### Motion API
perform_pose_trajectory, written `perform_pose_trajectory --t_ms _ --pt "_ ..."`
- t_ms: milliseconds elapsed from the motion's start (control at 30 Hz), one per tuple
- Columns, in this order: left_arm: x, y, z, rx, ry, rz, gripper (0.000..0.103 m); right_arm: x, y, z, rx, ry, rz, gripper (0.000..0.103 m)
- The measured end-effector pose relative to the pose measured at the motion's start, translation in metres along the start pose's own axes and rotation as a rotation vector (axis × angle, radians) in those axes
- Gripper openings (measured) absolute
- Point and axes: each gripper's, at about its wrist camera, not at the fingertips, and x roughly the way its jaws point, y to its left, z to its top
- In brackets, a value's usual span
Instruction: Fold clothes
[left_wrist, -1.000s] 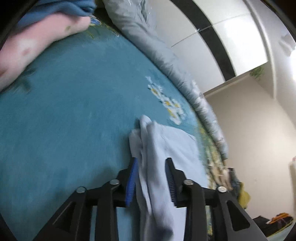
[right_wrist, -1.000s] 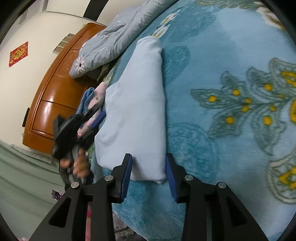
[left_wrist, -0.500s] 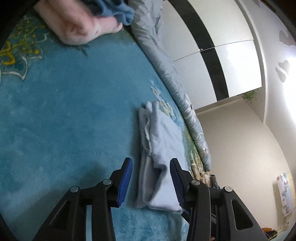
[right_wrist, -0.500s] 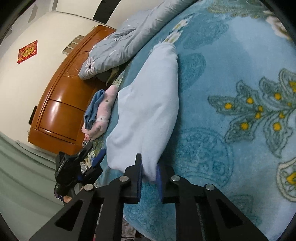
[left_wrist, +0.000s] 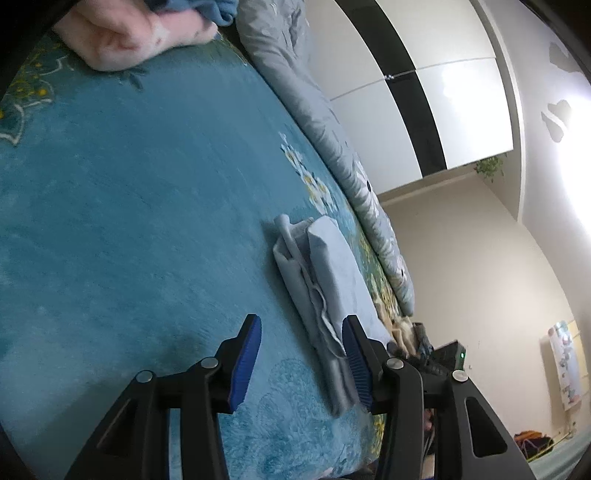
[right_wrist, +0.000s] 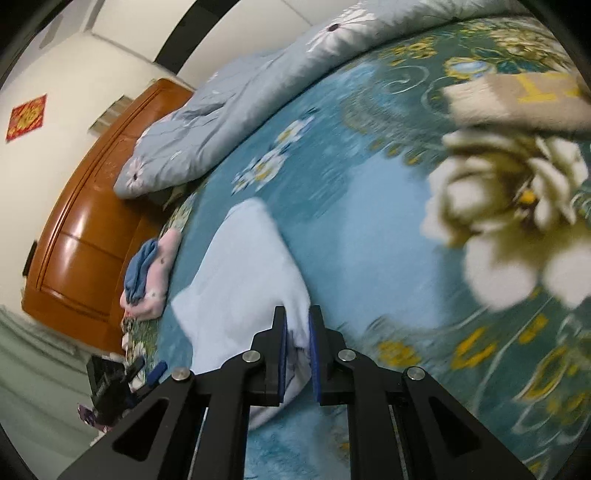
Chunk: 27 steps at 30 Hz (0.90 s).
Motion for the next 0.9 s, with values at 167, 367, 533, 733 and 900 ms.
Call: perform_pose_trajectory --t_ms 167,367,533,733,900 --pt "0.015 -0.003 0.001 -0.002 0.028 0.007 0.05 0.004 -0.017 0.023 0.022 -0.003 -0.039 0.011" --pt "0.028 -0.004 0.001 0.0 0.049 0.017 0.05 0.008 -0.039 0.04 0.06 -0.021 -0.097 0.007" --pt "0.029 -0.014 0.005 0.035 0.059 0.028 0.05 -0.003 -0.05 0.031 0.095 -0.04 -0.086 0.008" --pt "0.047 -0.039 0.026 0.114 0.043 0.072 0.061 -0.043 -0.043 0.001 0.122 -0.202 -0.05 0.008" --pt "0.082 -0.06 0.056 0.192 0.065 0.148 0.065 -0.033 -0.045 -0.041 0.223 -0.182 0.023 0.047"
